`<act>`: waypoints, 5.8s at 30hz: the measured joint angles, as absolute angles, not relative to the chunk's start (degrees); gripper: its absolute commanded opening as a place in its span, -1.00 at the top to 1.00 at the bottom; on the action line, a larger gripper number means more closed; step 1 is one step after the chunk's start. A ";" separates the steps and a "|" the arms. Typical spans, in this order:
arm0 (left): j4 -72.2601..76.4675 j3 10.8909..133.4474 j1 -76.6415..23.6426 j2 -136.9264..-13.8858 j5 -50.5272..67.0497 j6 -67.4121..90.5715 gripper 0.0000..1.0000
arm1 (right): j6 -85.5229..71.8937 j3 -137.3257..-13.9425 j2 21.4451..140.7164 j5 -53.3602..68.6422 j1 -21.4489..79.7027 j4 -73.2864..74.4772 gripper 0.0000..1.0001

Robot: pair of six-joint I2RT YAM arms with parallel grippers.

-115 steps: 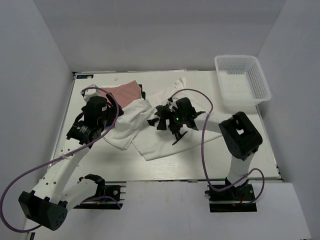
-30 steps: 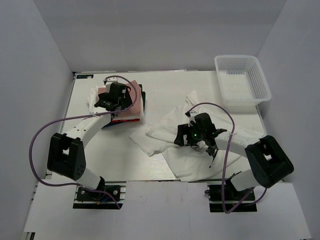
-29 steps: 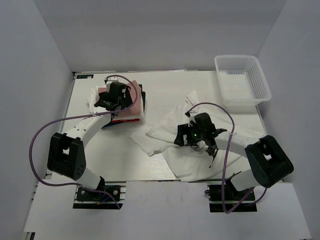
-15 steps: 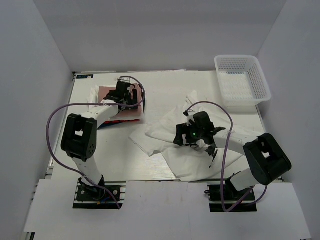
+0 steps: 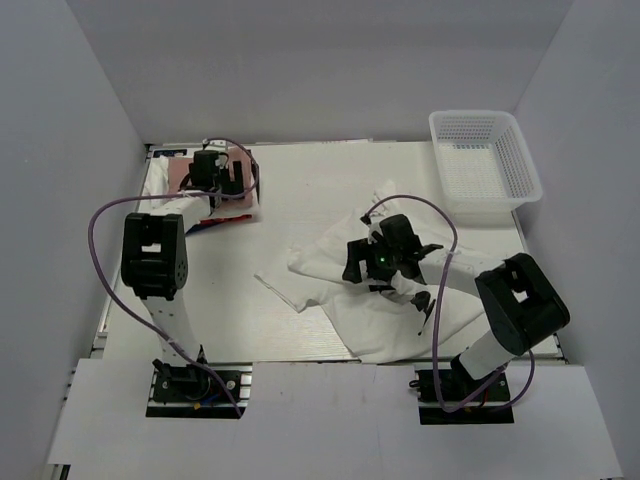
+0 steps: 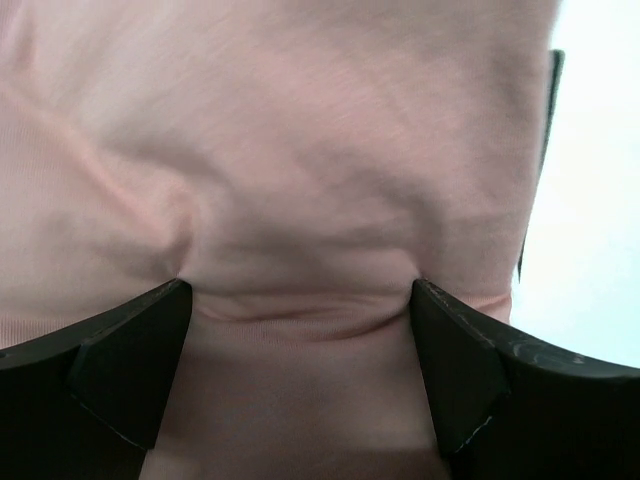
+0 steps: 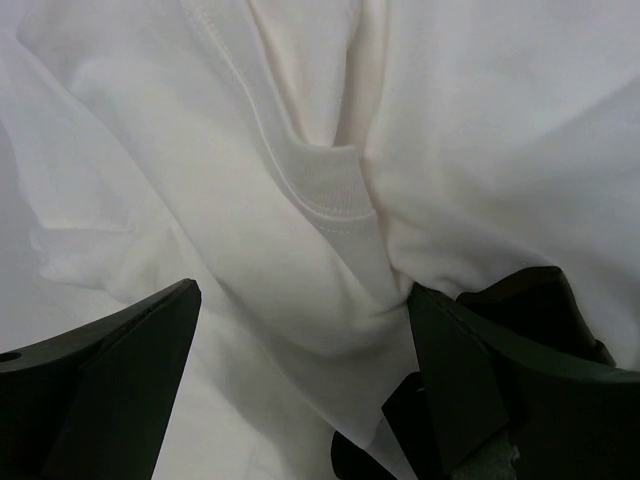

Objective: Fold and stack the t-shirts
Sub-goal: Flatten out the tshirt

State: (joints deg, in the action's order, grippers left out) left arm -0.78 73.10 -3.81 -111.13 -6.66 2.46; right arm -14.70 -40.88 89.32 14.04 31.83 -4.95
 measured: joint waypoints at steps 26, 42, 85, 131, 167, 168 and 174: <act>-11.46 106.17 3.99 -132.62 10.70 -15.97 -1.00 | -15.53 -48.29 93.71 11.75 31.07 2.02 -0.81; -13.85 110.39 7.31 -133.56 15.92 -7.94 -1.00 | -14.50 -48.29 93.69 12.56 31.07 2.00 -0.81; -17.67 54.85 -11.25 -82.50 24.73 29.67 -1.00 | -30.35 -42.98 69.87 -7.25 30.85 8.23 -0.81; -27.66 64.79 -17.30 -85.30 -8.14 36.27 -1.00 | -15.22 -58.50 87.09 3.38 26.35 11.33 -0.81; -28.12 34.76 -16.29 -71.46 -12.95 48.80 1.00 | -29.76 -42.54 86.32 -0.45 34.28 6.15 1.00; -27.62 35.51 -16.49 -69.30 -11.27 47.55 1.00 | -29.12 -43.48 85.08 -1.63 34.30 7.09 1.00; -21.87 48.12 -16.64 -52.05 -6.79 42.78 1.00 | -23.40 -51.77 68.51 -7.38 34.30 11.55 1.00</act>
